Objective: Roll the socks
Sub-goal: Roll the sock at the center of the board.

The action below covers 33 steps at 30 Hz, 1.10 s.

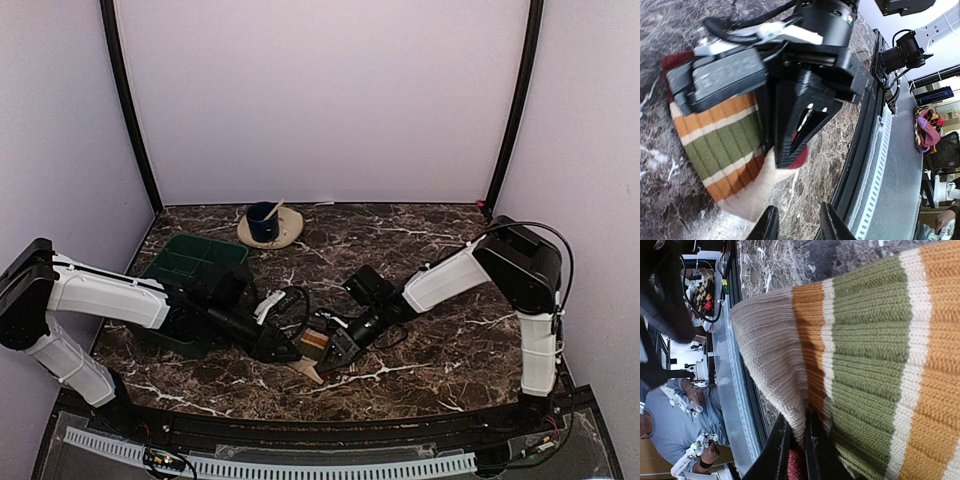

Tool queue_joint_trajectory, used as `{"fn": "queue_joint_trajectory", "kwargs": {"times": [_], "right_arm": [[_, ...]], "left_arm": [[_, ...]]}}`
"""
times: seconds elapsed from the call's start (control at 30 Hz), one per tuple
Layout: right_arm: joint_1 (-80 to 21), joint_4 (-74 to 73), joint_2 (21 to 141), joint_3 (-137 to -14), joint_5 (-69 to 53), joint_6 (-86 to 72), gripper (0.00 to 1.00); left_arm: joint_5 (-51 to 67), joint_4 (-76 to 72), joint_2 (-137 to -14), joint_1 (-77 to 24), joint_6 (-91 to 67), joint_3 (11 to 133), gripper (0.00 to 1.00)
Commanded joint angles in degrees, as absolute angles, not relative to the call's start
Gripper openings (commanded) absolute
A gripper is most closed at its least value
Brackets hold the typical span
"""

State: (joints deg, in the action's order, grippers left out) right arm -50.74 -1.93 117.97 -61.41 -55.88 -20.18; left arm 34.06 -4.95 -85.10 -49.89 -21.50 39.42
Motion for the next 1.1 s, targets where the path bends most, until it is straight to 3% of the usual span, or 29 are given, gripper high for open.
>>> {"fn": "queue_joint_trajectory", "kwargs": {"times": [0.0,0.37,1.07], "right_arm": [[-50.19,-3.8,118.99,-63.15,-55.31,-19.29,0.1],[-50.1,-6.02,119.8,-64.09,-53.52,-17.99,0.09],[-50.14,-10.25,120.75,-65.65,-51.34,-15.31,0.1]], "left_arm": [[30.13,-2.08,-85.48,-51.93,-18.43,42.1,0.29],[28.17,-0.97,-88.86,-53.83,-17.4,43.4,0.19],[22.1,1.49,-95.26,-54.05,-16.88,47.52,0.16]]}}
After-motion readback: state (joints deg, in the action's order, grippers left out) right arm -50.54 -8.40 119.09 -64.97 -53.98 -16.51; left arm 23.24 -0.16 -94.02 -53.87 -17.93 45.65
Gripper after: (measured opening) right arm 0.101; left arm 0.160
